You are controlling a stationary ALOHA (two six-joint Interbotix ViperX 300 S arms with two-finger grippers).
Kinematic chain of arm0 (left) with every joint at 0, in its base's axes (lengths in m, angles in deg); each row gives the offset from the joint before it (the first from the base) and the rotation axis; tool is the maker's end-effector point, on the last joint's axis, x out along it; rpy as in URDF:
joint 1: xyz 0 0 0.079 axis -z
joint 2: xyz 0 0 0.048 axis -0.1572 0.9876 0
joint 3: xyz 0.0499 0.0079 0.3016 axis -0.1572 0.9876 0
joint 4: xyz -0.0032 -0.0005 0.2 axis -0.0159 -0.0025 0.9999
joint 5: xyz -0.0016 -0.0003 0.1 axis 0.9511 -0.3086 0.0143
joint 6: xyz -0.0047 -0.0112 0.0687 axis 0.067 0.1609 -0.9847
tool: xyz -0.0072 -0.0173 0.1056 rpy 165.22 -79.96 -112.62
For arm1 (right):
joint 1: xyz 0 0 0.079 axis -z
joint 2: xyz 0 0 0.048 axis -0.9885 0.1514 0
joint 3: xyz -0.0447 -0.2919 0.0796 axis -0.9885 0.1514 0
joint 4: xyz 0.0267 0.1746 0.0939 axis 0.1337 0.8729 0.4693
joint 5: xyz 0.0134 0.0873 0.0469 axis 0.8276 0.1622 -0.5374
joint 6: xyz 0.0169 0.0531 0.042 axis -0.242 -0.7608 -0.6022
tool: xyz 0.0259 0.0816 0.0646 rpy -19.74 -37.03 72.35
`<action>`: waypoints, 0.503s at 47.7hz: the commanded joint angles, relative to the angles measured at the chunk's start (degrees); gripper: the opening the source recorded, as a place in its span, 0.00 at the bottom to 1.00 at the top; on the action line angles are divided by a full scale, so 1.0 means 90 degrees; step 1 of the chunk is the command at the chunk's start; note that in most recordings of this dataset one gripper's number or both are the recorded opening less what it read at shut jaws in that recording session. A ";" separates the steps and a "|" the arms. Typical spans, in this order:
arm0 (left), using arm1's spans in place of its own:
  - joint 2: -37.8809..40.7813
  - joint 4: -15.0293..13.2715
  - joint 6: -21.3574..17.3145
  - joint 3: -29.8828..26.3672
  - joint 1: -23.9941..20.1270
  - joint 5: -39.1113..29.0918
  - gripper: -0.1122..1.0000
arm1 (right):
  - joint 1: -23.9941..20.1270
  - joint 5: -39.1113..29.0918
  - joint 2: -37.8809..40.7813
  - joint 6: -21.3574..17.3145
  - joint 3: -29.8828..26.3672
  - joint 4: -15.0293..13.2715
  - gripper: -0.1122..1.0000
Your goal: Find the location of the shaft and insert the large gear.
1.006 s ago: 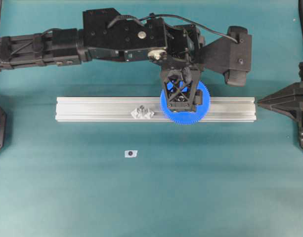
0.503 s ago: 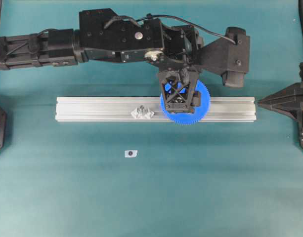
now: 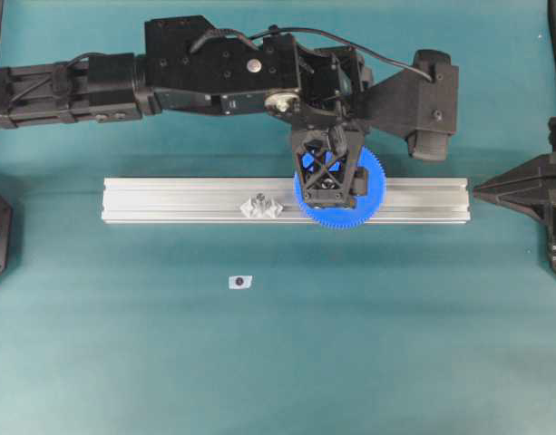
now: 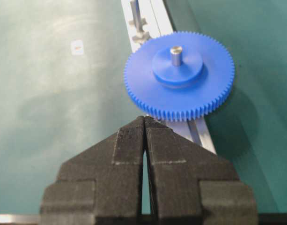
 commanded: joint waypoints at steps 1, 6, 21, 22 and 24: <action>-0.0361 0.0020 0.0010 -0.0029 0.0029 0.0020 0.91 | 0.0029 0.0088 0.0010 -0.0049 -0.0078 -0.0010 0.09; -0.0391 0.0020 0.0010 0.0049 0.0029 0.0020 0.91 | 0.0029 0.0088 -0.0010 -0.0049 -0.0078 0.0000 0.09; -0.0430 0.0029 0.0117 0.0137 0.0029 0.0049 0.91 | 0.0059 0.0107 -0.0010 -0.0049 -0.0078 -0.0010 0.09; -0.0430 0.0029 0.0117 0.0127 0.0029 0.0049 0.91 | 0.0059 0.0107 -0.0010 -0.0049 -0.0078 0.0000 0.09; -0.0430 0.0029 0.0117 0.0137 0.0029 0.0049 0.91 | 0.0068 0.0107 -0.0010 -0.0049 -0.0078 0.0000 0.09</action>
